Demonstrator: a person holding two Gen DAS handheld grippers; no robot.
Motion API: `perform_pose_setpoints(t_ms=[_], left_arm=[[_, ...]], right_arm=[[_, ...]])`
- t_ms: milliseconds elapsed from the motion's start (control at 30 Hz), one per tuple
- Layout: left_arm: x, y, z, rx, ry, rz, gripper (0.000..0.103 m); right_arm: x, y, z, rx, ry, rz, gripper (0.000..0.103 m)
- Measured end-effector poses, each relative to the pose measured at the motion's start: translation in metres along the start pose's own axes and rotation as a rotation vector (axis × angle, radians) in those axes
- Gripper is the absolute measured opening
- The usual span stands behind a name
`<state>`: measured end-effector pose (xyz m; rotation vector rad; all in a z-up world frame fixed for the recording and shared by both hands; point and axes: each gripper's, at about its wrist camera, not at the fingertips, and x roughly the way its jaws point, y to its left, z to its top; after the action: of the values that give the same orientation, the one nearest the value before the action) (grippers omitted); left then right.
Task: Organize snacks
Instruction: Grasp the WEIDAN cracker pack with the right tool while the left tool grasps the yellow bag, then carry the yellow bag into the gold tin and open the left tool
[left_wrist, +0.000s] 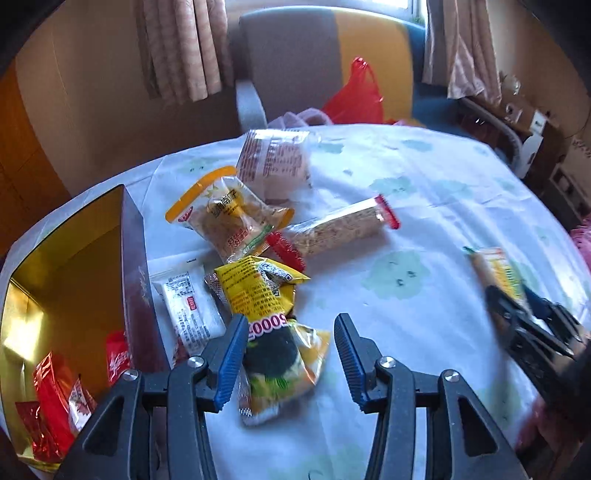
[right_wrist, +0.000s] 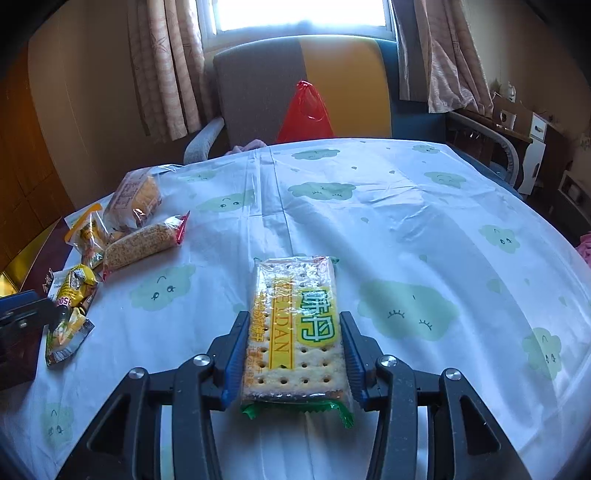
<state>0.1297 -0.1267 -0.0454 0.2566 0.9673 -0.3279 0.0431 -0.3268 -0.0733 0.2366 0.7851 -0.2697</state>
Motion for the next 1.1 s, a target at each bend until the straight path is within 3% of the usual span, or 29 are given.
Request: perform_pose_setpoints(t_ms=[100, 233, 433, 567, 700, 900, 1100], left_arm=[[0.011, -0.002, 0.002, 0.014, 0.002, 0.064, 0.049], [0.013, -0.010, -0.001, 0.043, -0.032, 0.051, 0.049], [-0.004, -0.024, -0.019, 0.048, -0.118, -0.117, 0.049], [0.002, -0.018, -0.016, -0.014, -0.104, -0.084, 0.051], [0.016, -0.007, -0.006, -0.105, -0.053, -0.101, 0.055], [0.031, -0.017, -0.008, -0.043, -0.059, -0.065, 0.056], [0.026, -0.016, -0.014, -0.030, -0.091, -0.078, 0.044]], right_arm=[[0.000, -0.002, -0.001, 0.015, -0.008, 0.015, 0.048], [0.001, -0.003, -0.001, 0.018, -0.012, 0.017, 0.048], [0.001, -0.004, -0.001, 0.023, -0.014, 0.023, 0.048], [0.001, -0.005, -0.001, 0.025, -0.015, 0.025, 0.048], [0.000, -0.004, -0.001, 0.024, -0.015, 0.024, 0.048], [0.001, -0.005, -0.002, 0.023, -0.015, 0.023, 0.048], [0.001, -0.005, -0.002, 0.022, -0.015, 0.023, 0.048]])
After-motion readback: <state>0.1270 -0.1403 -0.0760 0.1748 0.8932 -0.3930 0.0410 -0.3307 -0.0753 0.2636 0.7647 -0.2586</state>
